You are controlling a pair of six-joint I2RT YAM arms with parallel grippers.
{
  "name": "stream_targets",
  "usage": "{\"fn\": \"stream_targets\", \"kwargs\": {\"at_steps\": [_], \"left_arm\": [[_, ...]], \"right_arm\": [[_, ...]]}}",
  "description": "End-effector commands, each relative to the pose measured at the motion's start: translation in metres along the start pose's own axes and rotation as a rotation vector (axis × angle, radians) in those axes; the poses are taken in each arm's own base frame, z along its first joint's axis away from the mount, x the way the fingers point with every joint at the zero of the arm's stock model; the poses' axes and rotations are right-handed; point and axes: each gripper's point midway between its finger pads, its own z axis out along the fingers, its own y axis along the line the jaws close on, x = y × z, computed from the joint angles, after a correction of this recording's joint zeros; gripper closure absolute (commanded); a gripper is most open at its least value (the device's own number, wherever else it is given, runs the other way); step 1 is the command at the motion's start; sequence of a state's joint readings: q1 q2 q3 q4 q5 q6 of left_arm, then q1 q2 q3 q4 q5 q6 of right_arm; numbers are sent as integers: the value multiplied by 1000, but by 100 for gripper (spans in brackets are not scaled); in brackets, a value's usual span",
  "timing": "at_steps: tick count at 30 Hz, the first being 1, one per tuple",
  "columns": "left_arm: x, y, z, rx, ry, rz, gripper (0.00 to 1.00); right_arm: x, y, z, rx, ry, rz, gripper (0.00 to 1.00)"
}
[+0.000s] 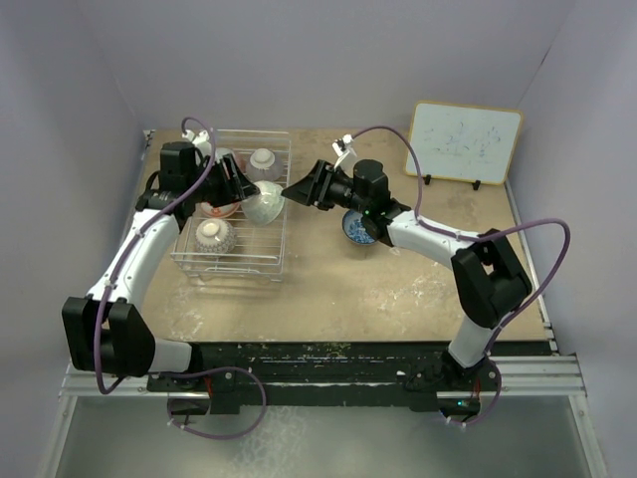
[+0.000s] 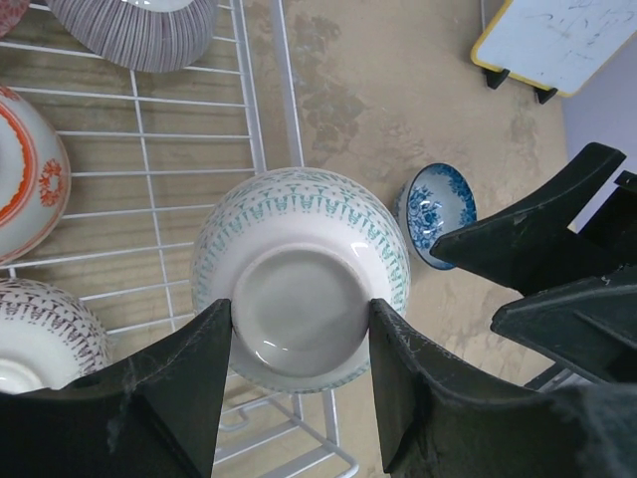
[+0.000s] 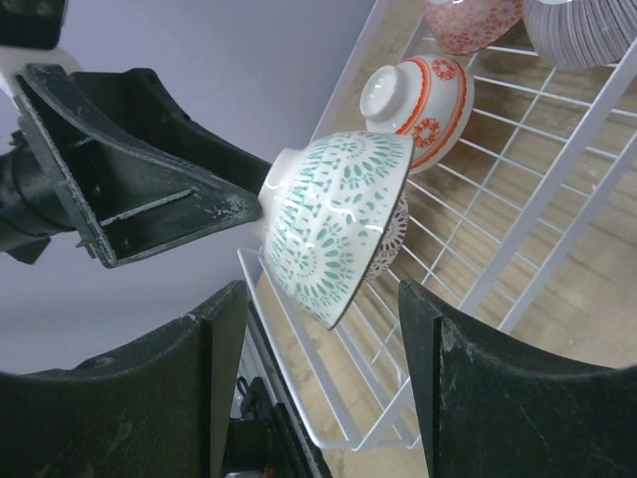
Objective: Unload the bowls from the dish rack
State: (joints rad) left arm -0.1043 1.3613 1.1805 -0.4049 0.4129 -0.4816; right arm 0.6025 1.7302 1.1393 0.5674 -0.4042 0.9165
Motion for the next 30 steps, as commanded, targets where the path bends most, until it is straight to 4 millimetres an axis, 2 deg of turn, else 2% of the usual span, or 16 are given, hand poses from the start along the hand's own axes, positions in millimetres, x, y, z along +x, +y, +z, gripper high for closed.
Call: {"fn": "stream_targets", "kwargs": {"at_steps": [1,11,26,30], "left_arm": [[-31,-33,-12,143,-126,1,100],[-34,-34,-11,161,-148,-39,100],[-37,-40,-14,181,-161,-43,100],[-37,-42,-16,188,-161,-43,100]], "right_arm": [[-14,43,1,-157,-28,-14,33],[-9,39,1,-156,-16,10,31],[-1,32,0,-150,-10,31,31],[3,37,3,-198,12,43,32]]}}
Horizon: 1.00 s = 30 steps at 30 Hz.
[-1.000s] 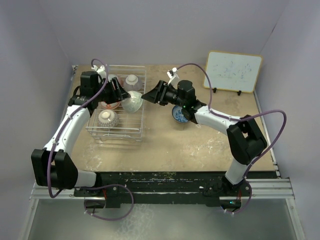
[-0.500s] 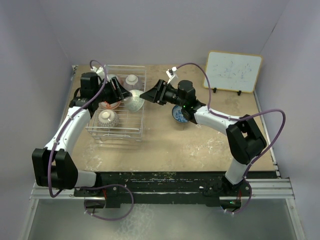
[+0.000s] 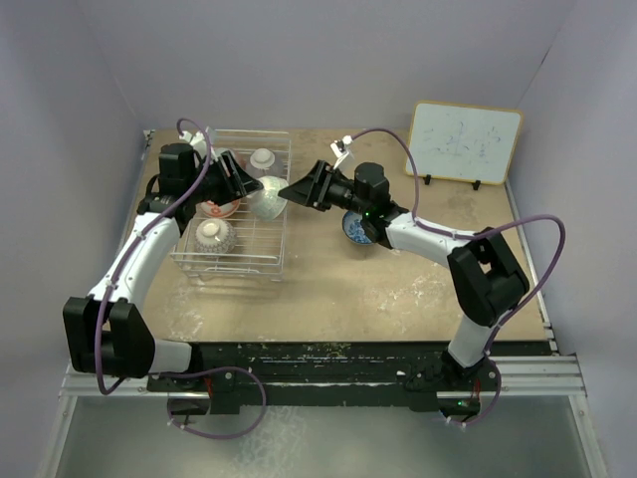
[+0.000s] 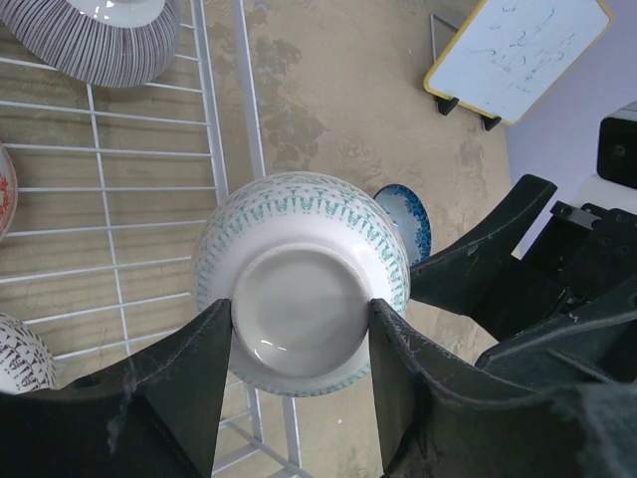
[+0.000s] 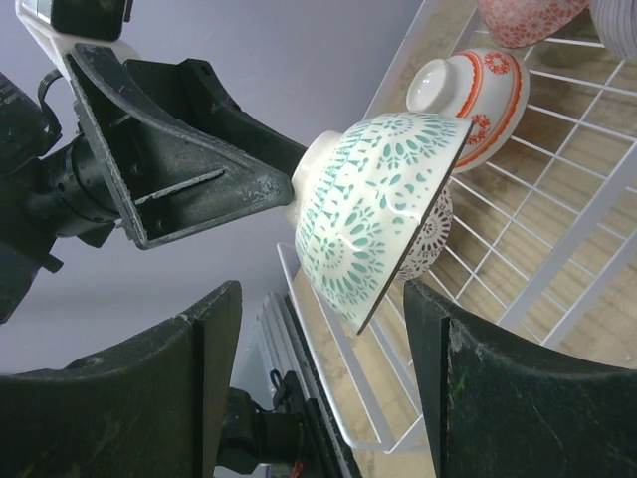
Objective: Unload the bowls from the dish rack
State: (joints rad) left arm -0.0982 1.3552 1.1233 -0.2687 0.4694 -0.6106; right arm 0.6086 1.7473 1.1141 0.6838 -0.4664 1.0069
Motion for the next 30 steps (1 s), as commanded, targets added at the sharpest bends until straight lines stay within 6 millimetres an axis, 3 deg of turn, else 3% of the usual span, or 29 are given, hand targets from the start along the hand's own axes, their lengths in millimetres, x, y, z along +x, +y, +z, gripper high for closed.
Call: {"fn": "stream_targets", "kwargs": {"at_steps": [1,21,26,30], "left_arm": [[-30,-35,-19,113,-111,54,100],[-35,-39,-23,126,-120,51,100],[-33,-41,-25,138,-115,52,100],[-29,-41,-26,144,-110,44,100]], "right_arm": [[0,22,5,-120,10,-7,32],[6,59,4,-454,43,62,38],[11,56,5,-472,58,75,45],[10,58,6,-502,53,87,61]]}}
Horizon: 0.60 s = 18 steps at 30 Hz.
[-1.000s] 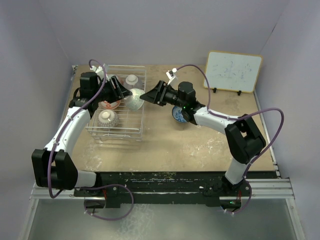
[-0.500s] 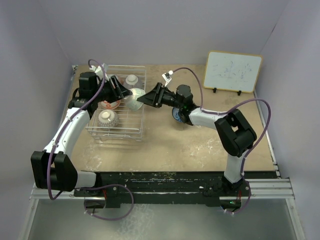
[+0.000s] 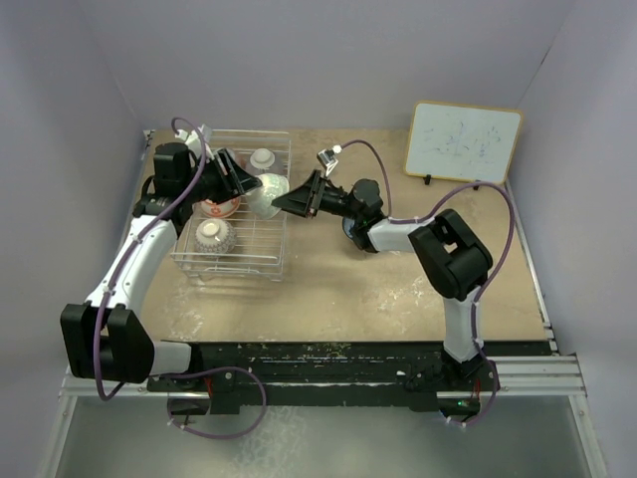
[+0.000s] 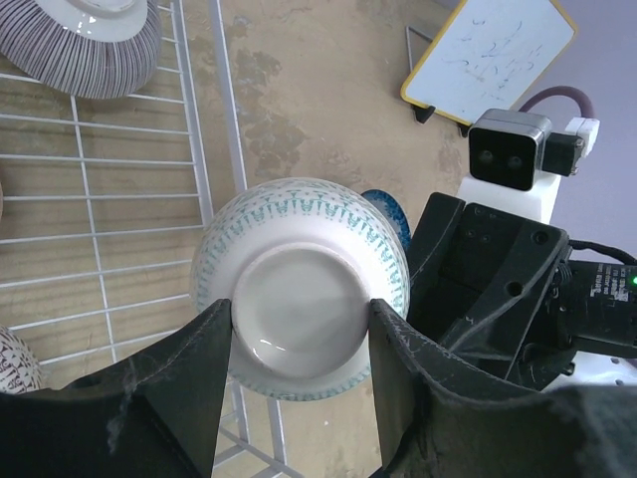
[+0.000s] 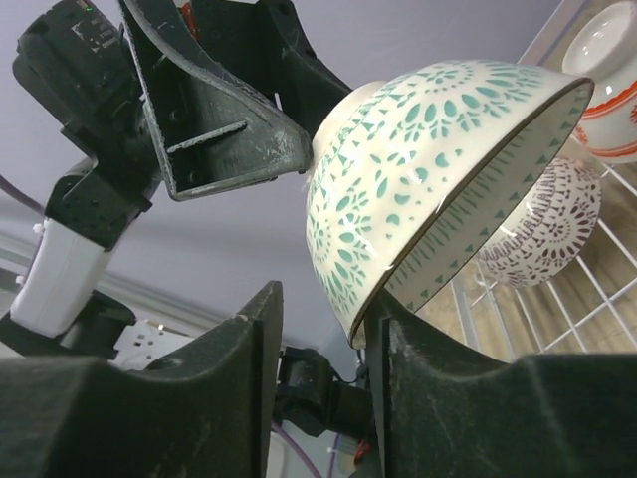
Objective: Unload the bowls from the dish rack
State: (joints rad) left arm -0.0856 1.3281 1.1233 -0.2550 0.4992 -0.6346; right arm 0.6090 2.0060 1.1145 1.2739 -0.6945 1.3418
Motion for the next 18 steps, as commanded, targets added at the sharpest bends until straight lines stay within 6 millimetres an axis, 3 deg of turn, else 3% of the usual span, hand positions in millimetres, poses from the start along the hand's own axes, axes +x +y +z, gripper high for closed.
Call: {"fn": "stream_targets", "kwargs": {"at_steps": [1,9,18], "left_arm": [[-21,-32,-15,110,-83,53,100],[-14,-31,-17,119,-70,47,100],[-11,-23,-21,81,-102,31,99]], "right_arm": [[-9,44,5,-159,-8,-70,64],[-10,43,6,-207,-18,-55,100],[-7,50,0,-255,-27,-47,100]]}}
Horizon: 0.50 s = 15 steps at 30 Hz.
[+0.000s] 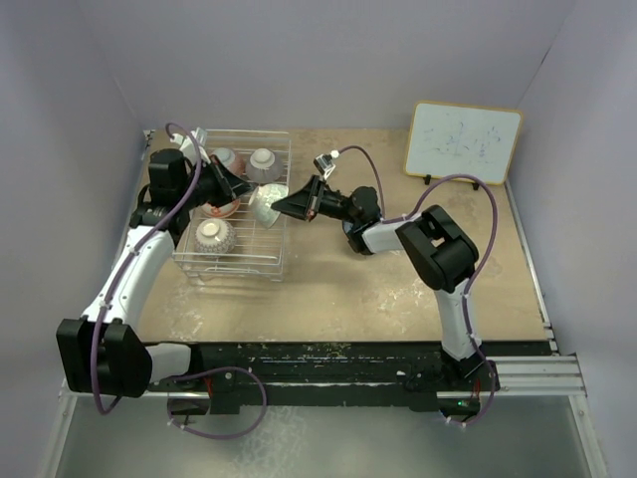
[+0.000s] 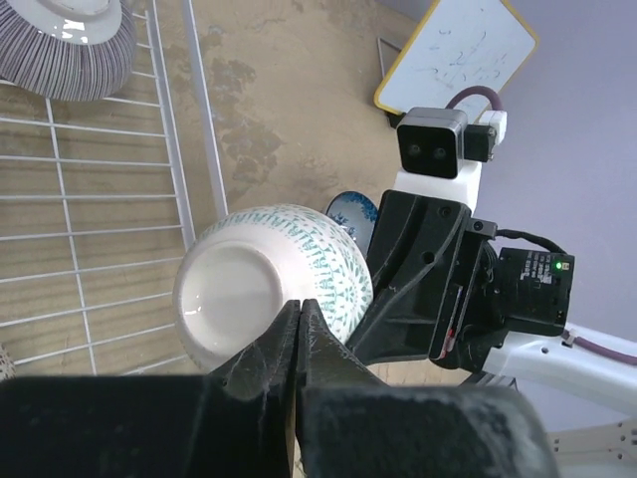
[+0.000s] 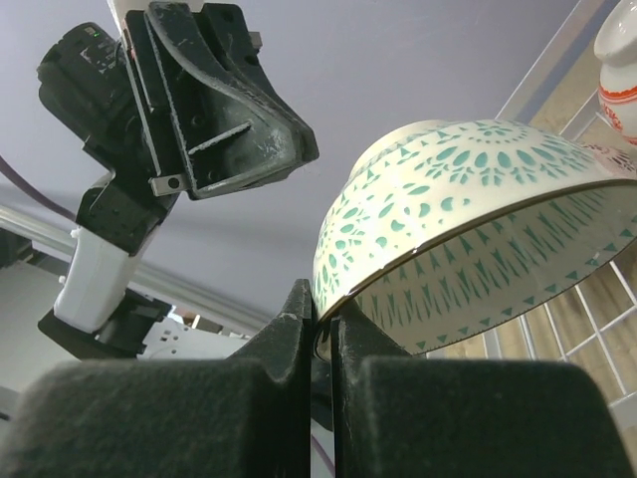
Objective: Unload the bowls from the dish rack
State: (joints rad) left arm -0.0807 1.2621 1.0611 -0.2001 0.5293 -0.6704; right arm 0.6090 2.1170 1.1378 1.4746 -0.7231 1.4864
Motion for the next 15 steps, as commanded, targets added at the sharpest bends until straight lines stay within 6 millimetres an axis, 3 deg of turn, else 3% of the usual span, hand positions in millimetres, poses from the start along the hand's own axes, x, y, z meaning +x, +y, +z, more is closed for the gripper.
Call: {"fn": "stream_targets", "kwargs": {"at_steps": [1,5,9,15], "left_arm": [[-16,-14,-10,25,-83,42,93],[-25,-15,-22,-11,-136,60,63],[-29,-14,-33,-53,-166,102,41],[-19,2,-45,-130,-168,143,27]], "right_arm": [[-9,57,4,-165,-22,-123,100],[-8,65,4,-153,-3,-143,100],[-9,77,3,-115,15,-190,100],[-14,74,0,57,66,-323,100]]}}
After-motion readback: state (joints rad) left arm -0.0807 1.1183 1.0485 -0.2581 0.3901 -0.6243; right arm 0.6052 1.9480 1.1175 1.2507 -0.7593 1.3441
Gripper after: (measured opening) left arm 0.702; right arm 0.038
